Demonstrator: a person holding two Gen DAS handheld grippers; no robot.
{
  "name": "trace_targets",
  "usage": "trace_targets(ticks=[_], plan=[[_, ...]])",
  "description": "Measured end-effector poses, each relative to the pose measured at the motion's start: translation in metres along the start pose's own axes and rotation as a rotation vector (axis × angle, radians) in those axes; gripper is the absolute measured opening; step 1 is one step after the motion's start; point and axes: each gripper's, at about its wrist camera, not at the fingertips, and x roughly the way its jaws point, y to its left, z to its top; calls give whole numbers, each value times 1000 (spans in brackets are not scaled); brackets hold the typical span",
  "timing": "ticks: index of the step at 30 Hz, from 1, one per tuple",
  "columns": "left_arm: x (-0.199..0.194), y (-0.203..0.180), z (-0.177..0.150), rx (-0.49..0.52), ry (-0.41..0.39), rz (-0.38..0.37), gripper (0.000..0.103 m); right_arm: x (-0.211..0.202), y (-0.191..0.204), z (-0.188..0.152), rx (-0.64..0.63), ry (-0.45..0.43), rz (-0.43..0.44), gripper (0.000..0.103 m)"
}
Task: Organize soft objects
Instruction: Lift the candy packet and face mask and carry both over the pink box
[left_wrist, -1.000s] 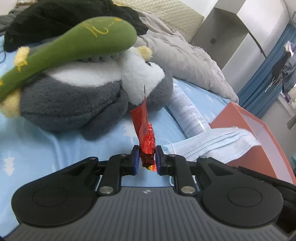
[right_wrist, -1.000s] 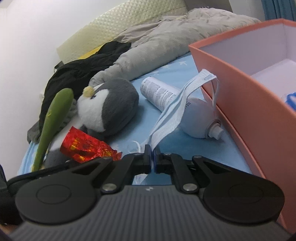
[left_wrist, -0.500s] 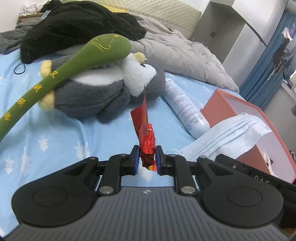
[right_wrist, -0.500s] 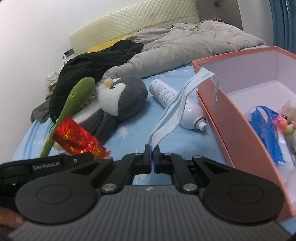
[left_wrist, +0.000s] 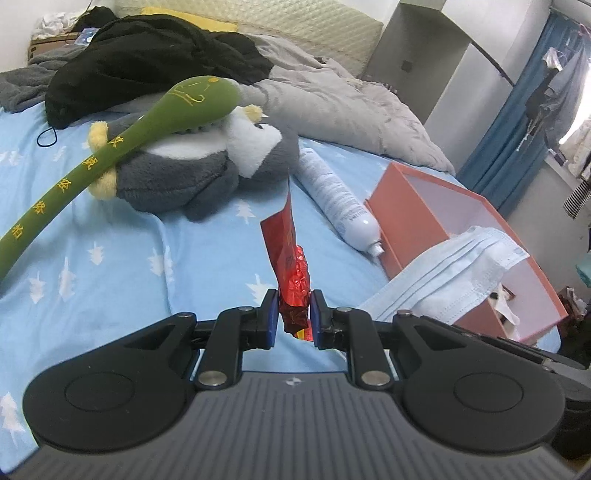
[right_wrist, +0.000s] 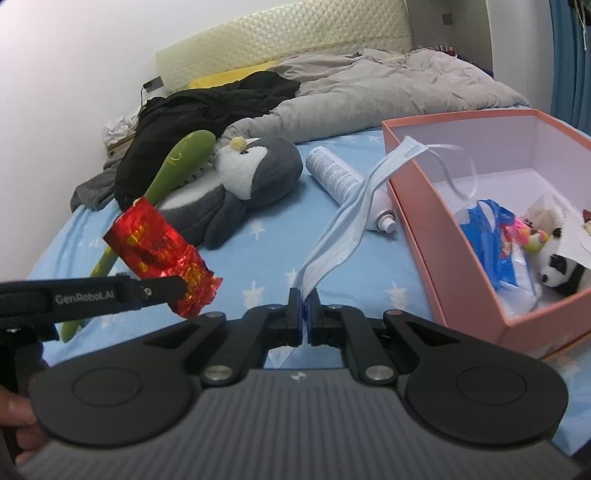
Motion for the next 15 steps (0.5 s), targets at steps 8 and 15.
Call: trace_targets(ticks=[8, 15], plan=[[-27, -26, -9, 36, 7, -29, 21, -29, 4, -2, -35, -3, -3, 6], [-42, -59, -6, 114, 8, -60, 21, -62, -1, 2, -66, -35, -22, 6]])
